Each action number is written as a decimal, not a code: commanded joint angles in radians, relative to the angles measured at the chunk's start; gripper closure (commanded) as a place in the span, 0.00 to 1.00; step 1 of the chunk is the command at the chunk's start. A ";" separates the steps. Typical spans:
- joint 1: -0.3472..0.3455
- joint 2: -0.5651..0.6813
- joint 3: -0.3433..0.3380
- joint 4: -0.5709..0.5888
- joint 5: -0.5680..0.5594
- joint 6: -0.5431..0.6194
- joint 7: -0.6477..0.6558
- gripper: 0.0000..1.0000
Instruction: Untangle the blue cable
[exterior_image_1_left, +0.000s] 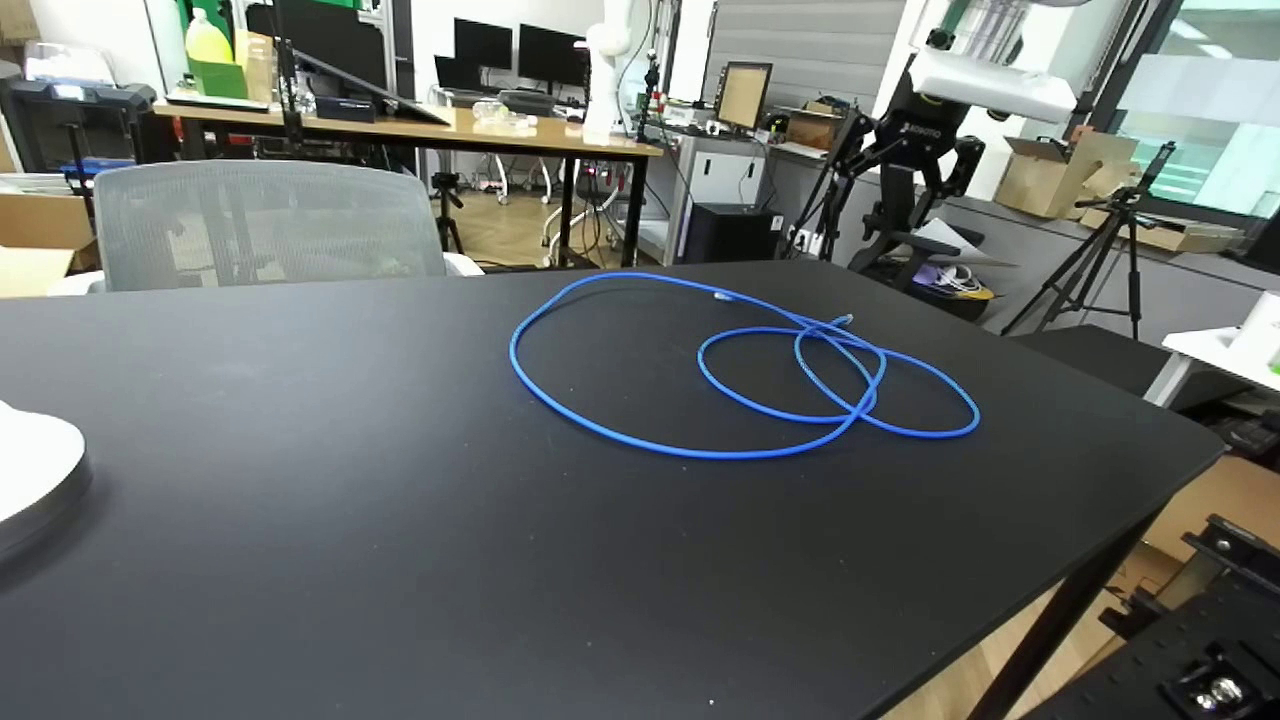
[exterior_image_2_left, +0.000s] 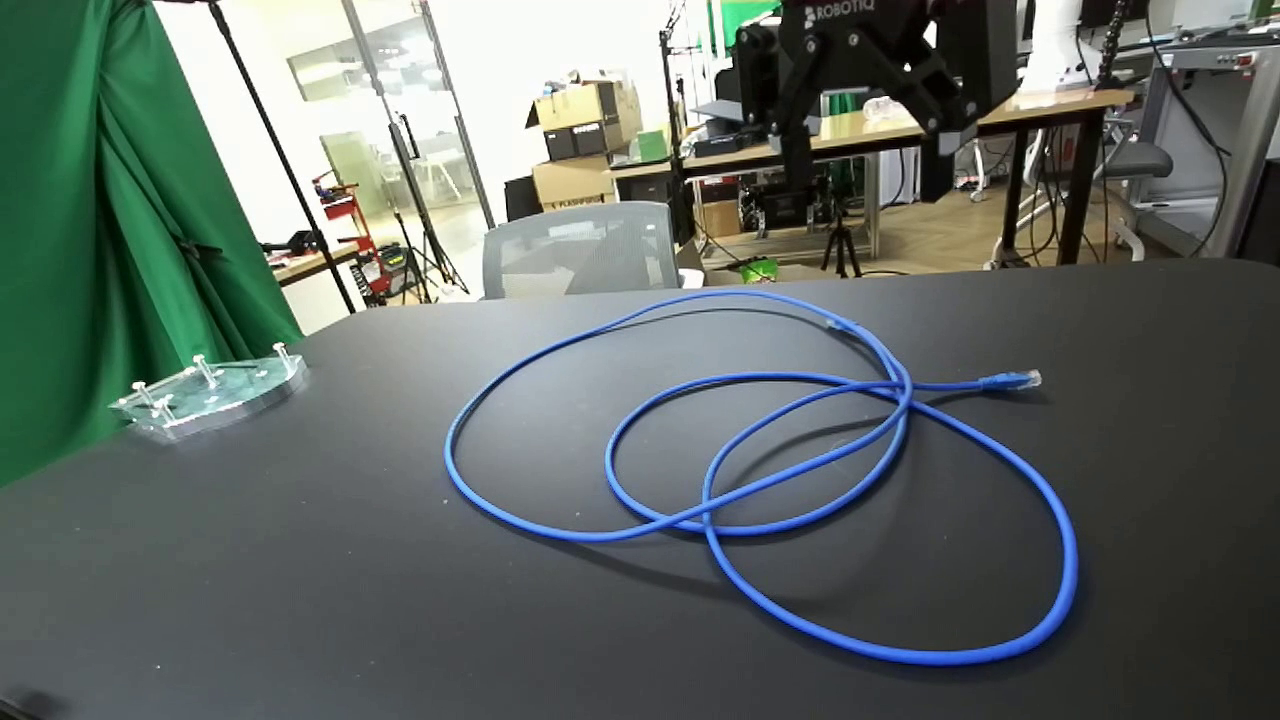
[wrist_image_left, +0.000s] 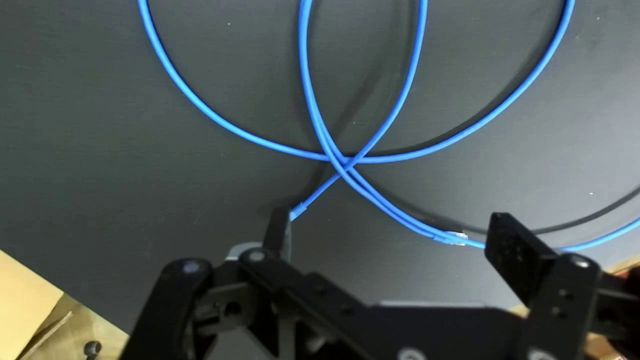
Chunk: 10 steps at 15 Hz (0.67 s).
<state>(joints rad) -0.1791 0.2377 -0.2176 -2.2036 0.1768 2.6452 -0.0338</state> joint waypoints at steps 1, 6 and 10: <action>-0.022 0.009 0.016 0.007 -0.011 -0.014 0.008 0.00; -0.042 0.100 0.029 0.040 0.005 -0.023 -0.002 0.00; -0.055 0.183 0.036 0.060 -0.002 -0.025 0.005 0.00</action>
<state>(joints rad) -0.2084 0.3566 -0.1990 -2.1935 0.1757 2.6385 -0.0372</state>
